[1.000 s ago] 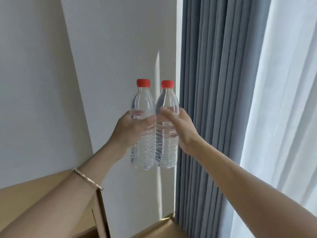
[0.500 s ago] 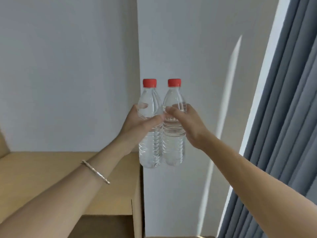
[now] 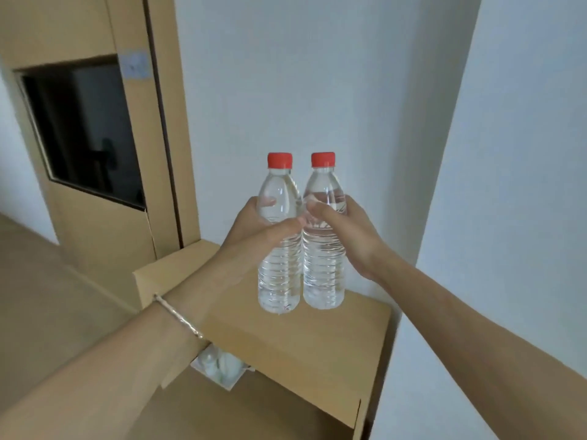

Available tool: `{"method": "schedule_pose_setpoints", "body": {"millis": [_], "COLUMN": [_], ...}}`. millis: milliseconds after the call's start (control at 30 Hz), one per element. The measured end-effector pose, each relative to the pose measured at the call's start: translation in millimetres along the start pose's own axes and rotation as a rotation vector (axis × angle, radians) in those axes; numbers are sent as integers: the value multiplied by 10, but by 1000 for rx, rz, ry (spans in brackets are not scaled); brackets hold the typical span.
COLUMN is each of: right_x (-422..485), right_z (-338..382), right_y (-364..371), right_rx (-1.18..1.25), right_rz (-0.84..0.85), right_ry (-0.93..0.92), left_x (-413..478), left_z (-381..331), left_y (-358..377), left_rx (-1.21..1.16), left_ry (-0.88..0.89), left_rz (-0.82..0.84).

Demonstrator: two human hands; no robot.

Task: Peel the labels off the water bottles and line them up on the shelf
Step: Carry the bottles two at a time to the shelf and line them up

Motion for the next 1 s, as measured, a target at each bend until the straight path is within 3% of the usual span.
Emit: {"method": "schedule_pose_setpoints", "body": {"millis": [500, 1000], "right_x": [1721, 3441], "right_z": [-226, -1092], "right_y": [2460, 3150], "right_rx": [29, 13], "right_rz": [169, 214], "right_ry": [6, 31], "left_x": [1237, 2782], "left_z": [1049, 2057], "left_y": [-2466, -2943], "left_rx": [158, 244], "left_ry": [-25, -100], "left_rz": [-219, -250]}}
Point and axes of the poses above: each hand's wrist, its own x-axis towards the middle knuckle, its own y-axis out of the palm, z = x × y, the point moved 8 cm from there along x, towards the middle knuckle, and after that the axes turned 3 degrees about x, right-handed, at the moved point
